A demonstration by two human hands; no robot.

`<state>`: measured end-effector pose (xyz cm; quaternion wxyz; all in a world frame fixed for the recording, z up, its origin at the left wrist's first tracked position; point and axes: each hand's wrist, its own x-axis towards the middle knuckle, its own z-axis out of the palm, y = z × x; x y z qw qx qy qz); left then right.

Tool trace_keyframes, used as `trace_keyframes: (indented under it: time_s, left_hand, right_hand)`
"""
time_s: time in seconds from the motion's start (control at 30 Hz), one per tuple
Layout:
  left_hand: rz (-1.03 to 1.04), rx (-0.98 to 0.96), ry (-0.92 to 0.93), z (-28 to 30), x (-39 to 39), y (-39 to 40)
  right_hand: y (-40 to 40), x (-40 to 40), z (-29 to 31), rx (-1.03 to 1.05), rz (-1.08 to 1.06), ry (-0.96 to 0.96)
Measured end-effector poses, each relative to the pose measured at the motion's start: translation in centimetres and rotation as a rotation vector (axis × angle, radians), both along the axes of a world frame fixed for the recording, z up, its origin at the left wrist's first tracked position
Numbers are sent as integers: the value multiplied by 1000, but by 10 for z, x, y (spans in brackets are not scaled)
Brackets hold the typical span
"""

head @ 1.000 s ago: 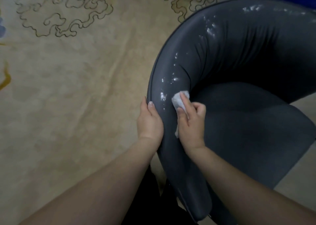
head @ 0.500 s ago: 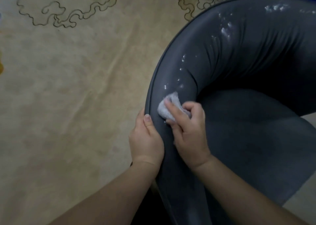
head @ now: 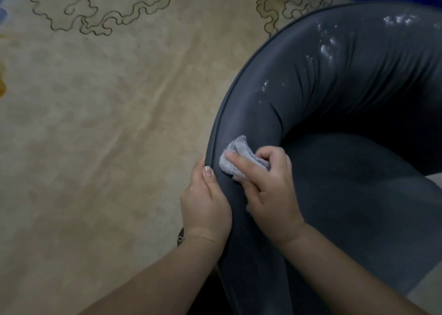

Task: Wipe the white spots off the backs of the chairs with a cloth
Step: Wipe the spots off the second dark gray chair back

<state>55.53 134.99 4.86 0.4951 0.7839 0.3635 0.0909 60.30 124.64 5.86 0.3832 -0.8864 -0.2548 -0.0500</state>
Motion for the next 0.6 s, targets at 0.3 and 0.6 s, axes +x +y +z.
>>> trace_keyframes:
  time_s: [0.3,0.6]
  left_hand:
    - [-17,17,-11,0,1,1]
    - [-6,17,-29,0,1,1]
  right_hand:
    - [18,27,2,-11,-33,-39]
    - [20,42,-4,125,-211,44]
